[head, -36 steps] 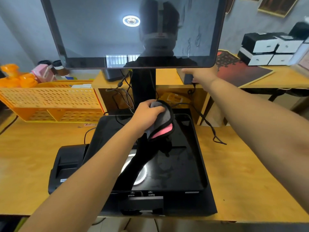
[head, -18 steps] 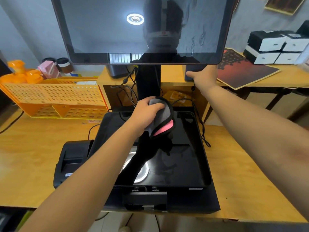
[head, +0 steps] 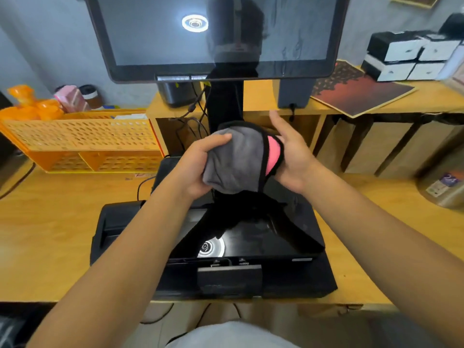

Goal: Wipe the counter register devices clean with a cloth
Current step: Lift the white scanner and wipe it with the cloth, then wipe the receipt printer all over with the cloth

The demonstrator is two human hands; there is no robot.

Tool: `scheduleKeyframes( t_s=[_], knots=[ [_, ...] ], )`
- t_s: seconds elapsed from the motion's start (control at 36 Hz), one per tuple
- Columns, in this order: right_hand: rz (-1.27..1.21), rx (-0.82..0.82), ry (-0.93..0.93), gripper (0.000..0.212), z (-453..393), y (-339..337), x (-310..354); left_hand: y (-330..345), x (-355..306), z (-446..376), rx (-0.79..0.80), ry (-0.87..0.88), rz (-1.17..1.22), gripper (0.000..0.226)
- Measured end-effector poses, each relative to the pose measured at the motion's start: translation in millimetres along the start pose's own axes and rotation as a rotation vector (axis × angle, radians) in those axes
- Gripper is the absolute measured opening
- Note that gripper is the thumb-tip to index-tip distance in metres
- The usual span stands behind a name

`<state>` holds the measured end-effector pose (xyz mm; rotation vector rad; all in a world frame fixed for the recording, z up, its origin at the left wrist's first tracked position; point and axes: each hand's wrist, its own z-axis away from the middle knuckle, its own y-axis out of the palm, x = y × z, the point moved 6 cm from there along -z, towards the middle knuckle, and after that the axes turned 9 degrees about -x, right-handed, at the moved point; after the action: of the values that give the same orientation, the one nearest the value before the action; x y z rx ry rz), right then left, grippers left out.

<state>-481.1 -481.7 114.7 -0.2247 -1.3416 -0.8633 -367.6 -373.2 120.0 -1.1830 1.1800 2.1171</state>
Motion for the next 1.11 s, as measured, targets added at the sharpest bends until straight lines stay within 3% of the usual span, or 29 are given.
scheduleKeyframes(
  t_s=[0.11,0.19,0.25,0.42,0.58,0.67,0.78,0.89,1.11],
  knots=[
    [-0.264,0.086,0.166,0.078,27,-2,-22,-2,-2,24,0.154,0.031,0.119,0.03],
    [-0.459,0.28,0.233,0.095,44,25,-40,-10,-3,32,0.112,0.055,0.108,0.035],
    [-0.541,0.368,0.225,0.092,52,44,-46,-15,-4,33,0.048,0.052,0.13,0.039],
    [-0.652,0.428,0.222,0.1,50,93,-66,-57,-20,37,-0.065,0.13,0.11,0.055],
    [-0.461,0.195,0.297,0.049,40,121,-98,-95,-27,42,0.025,0.297,-0.365,0.048],
    [-0.386,0.105,0.329,0.045,34,142,-106,-118,-41,42,0.098,0.294,-0.445,0.046],
    [-0.353,-0.023,0.315,0.047,20,173,-106,-150,-62,33,0.076,0.251,-0.399,0.044],
    [-0.352,-0.167,0.265,0.036,5,199,-104,-185,-84,16,-0.019,0.222,-0.357,0.042],
    [-0.374,-0.397,0.222,0.024,-1,236,-130,-239,-93,-1,0.04,0.091,-0.414,0.032]
  ],
)
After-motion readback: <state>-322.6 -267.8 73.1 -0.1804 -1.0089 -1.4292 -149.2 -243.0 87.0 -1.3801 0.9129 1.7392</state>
